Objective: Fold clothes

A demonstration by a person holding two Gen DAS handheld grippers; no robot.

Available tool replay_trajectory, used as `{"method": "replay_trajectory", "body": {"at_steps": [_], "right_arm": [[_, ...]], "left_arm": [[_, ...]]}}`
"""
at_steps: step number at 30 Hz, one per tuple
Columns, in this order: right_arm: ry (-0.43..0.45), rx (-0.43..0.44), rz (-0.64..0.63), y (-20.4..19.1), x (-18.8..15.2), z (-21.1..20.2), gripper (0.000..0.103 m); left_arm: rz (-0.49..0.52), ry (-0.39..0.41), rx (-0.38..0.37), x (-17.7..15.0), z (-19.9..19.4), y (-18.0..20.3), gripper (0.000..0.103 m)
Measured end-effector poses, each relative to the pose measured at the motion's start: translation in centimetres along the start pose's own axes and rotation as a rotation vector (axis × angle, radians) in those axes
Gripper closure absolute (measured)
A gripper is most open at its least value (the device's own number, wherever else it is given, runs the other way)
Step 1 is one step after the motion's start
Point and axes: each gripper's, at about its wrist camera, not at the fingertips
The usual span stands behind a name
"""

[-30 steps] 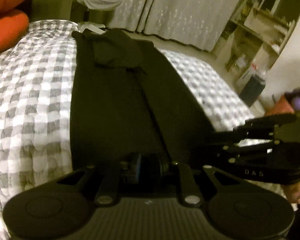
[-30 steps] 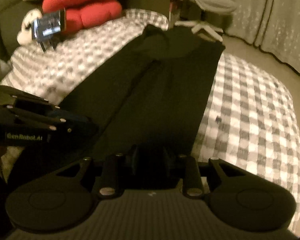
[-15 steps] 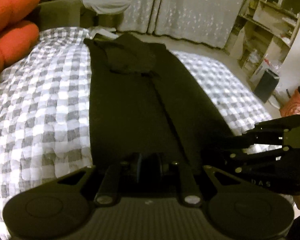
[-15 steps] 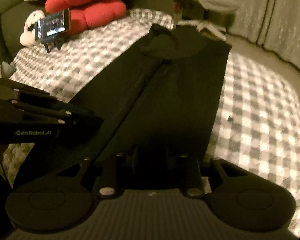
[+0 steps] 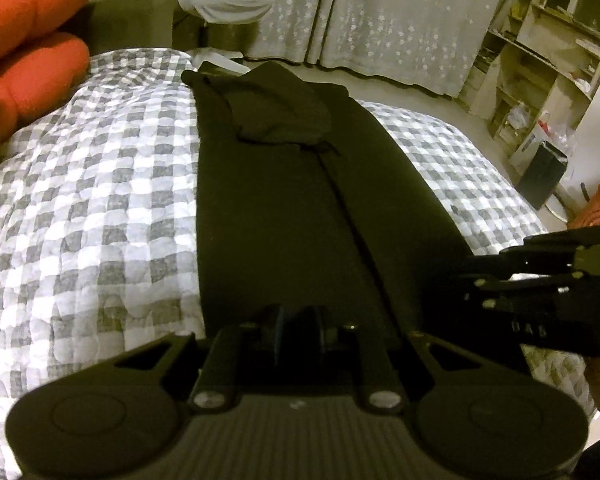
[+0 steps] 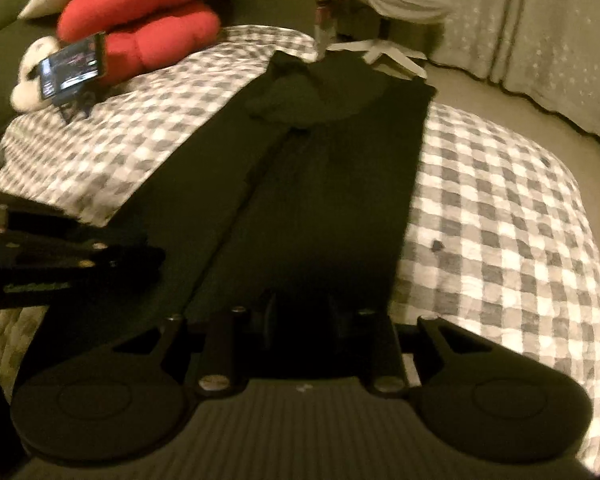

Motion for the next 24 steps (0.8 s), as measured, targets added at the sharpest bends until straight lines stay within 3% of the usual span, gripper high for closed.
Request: {"method": "replay_trajectory", "body": {"at_steps": [7,11,14,24], "right_arm": [[0.001,-0.010,0.063,0.9,0.2,0.1,0.077],[-0.006,0.026,0.065,0.3,0.1,0.0,0.067],[-0.011,0.052,0.064,-0.1,0.0,-0.1,0.067],[-0.004,0.010,0.049,-0.1,0.2,0.1,0.074]], "left_arm": [[-0.028,-0.007,0.013,0.3,0.0,-0.9,0.086],[-0.025,-0.002,0.035,0.5,0.2,-1.0,0.086],[-0.031,-0.002,0.039,0.7,0.2,-1.2,0.086],[-0.035,0.010,0.089,0.8,0.1,-1.5,0.086]]}}
Point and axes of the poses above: each gripper's, at about its wrist camera, not at the fingertips, and z roughly the way its jaws point, y to its right, x to its top, and after that the axes turned 4 degrees about x, right-handed
